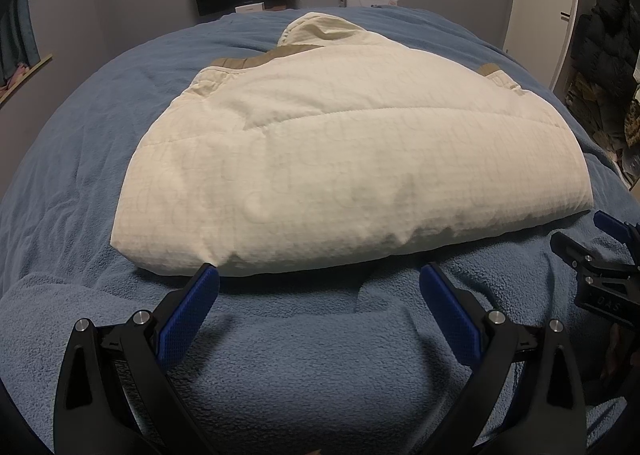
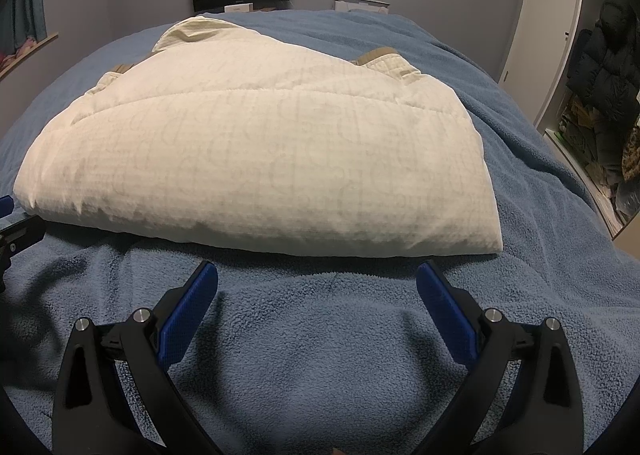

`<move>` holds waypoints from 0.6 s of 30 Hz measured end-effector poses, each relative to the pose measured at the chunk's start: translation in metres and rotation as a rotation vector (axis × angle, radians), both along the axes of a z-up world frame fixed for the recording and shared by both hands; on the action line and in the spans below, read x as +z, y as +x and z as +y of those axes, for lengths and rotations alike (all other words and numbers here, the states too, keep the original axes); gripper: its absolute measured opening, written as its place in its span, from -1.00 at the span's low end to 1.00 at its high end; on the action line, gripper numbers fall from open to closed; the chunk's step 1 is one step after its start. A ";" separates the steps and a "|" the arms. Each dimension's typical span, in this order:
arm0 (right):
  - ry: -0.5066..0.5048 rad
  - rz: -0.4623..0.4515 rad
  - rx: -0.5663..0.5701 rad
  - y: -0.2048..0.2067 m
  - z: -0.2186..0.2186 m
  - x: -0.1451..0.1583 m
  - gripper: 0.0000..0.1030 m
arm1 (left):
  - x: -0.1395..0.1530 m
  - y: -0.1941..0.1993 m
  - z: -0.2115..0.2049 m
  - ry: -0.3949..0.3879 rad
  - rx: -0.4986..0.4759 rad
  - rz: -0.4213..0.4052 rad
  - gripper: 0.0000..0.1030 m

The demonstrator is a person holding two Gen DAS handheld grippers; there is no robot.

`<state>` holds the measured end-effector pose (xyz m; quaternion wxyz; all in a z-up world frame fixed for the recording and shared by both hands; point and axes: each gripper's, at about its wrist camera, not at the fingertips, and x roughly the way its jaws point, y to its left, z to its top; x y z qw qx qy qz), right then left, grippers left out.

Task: Fold large clothes

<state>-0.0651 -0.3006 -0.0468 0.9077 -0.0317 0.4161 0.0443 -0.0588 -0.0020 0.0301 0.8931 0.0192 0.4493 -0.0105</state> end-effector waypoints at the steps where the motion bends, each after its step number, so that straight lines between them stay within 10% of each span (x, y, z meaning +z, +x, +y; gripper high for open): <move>1: 0.000 0.001 0.000 0.000 0.000 0.000 0.85 | 0.000 0.000 0.000 0.001 -0.003 0.001 0.87; 18: 0.000 0.008 0.000 -0.001 0.001 -0.003 0.85 | -0.001 0.002 0.001 0.006 -0.042 0.007 0.87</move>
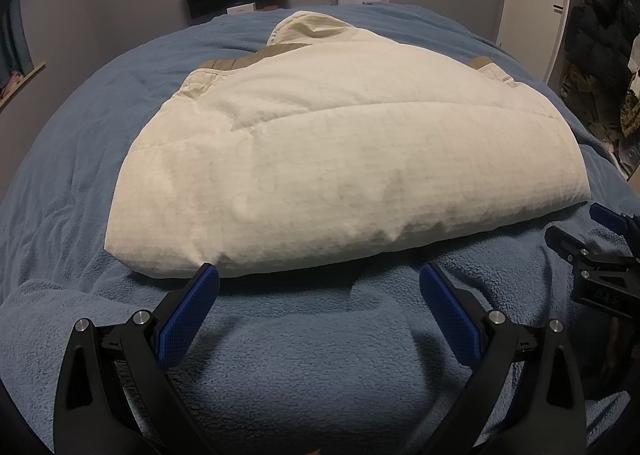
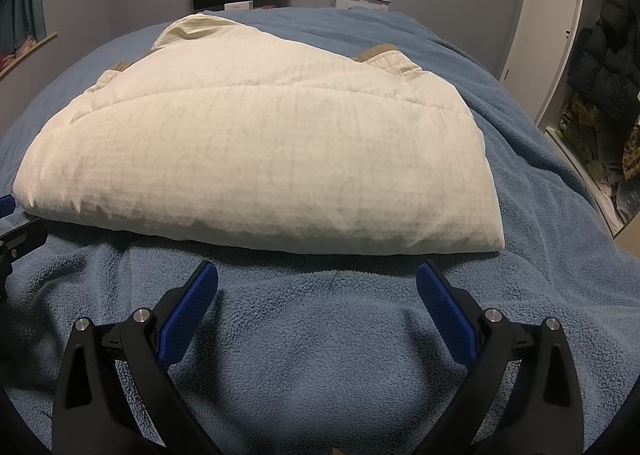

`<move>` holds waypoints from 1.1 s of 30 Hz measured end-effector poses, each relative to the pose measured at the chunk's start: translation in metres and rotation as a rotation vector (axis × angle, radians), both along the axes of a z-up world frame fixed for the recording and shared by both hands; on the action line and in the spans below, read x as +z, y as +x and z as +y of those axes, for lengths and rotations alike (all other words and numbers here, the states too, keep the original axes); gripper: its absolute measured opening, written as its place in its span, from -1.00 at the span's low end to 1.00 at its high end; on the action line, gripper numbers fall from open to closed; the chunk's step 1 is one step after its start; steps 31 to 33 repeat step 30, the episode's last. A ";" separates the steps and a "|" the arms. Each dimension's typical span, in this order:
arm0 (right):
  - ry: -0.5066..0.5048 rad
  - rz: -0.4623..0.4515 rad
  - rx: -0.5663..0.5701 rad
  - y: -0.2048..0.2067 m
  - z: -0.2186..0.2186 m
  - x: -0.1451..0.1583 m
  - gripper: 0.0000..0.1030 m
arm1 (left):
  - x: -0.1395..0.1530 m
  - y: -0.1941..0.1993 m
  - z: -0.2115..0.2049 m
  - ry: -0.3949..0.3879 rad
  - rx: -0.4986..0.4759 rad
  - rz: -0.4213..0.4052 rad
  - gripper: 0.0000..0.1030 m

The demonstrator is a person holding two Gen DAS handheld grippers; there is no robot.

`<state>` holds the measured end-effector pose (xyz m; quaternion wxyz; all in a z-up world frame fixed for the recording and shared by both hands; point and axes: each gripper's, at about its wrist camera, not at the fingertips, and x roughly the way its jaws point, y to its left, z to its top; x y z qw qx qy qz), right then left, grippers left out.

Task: Fold large clothes

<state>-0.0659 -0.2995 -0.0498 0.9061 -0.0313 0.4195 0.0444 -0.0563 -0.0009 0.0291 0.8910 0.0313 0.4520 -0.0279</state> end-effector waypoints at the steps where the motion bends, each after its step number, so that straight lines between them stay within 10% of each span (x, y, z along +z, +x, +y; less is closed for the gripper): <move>1: 0.000 0.001 0.000 0.000 0.000 -0.001 0.85 | 0.000 0.000 0.000 0.001 0.000 0.001 0.87; 33: 0.010 0.006 -0.002 0.001 -0.006 0.001 0.85 | 0.001 0.004 0.004 -0.003 -0.004 0.022 0.87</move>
